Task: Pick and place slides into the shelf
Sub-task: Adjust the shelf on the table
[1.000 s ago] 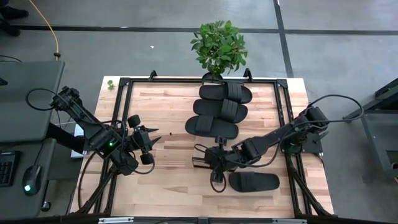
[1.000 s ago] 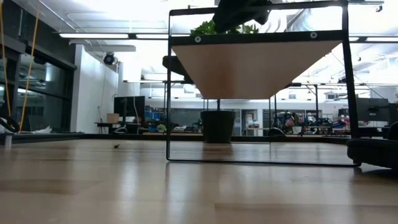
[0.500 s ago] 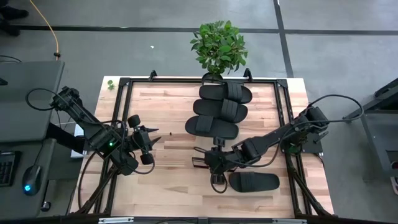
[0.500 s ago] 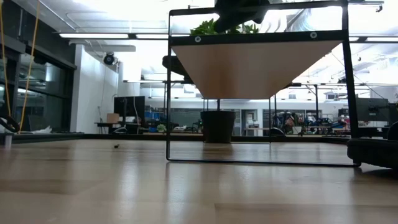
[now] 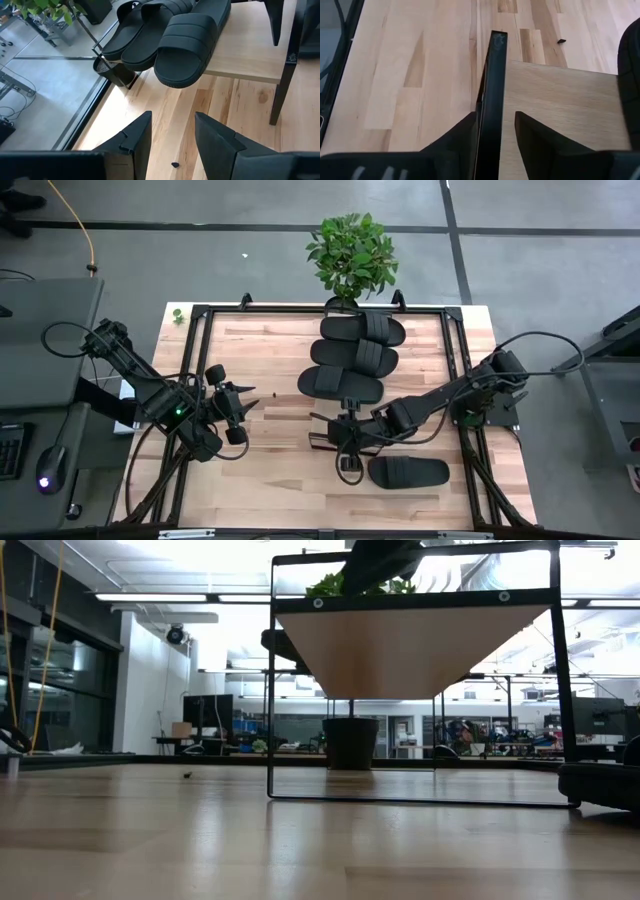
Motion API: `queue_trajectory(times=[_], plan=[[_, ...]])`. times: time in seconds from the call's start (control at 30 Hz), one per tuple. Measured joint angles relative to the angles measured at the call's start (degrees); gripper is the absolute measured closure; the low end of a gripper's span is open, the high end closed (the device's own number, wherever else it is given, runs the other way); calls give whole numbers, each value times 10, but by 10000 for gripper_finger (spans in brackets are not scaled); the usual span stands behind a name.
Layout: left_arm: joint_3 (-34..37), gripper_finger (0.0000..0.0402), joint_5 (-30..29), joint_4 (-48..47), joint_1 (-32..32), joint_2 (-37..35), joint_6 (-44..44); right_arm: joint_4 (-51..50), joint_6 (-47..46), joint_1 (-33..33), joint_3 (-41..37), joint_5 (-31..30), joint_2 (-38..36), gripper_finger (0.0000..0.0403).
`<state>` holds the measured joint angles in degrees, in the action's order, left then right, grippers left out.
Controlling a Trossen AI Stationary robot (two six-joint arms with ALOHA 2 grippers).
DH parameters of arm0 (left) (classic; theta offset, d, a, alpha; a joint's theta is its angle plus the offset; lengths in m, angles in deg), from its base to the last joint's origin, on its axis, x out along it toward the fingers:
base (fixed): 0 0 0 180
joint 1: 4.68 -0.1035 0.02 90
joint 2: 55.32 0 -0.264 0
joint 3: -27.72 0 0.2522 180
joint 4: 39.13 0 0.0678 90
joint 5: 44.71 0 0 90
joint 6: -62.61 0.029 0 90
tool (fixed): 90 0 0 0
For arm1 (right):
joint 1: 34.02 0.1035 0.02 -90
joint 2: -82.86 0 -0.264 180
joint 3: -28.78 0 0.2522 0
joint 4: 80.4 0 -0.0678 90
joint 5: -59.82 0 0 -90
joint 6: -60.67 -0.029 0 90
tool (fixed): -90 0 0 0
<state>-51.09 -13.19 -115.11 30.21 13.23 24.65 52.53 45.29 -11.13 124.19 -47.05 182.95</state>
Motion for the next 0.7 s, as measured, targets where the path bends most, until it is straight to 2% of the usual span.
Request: queue_trajectory(times=[0.43,0.7], plan=[[0,268,0,0,0,0,0,-3,-7,0,0,5,0,380],[0,268,0,0,0,0,0,-3,5,0,0,10,0,376]])
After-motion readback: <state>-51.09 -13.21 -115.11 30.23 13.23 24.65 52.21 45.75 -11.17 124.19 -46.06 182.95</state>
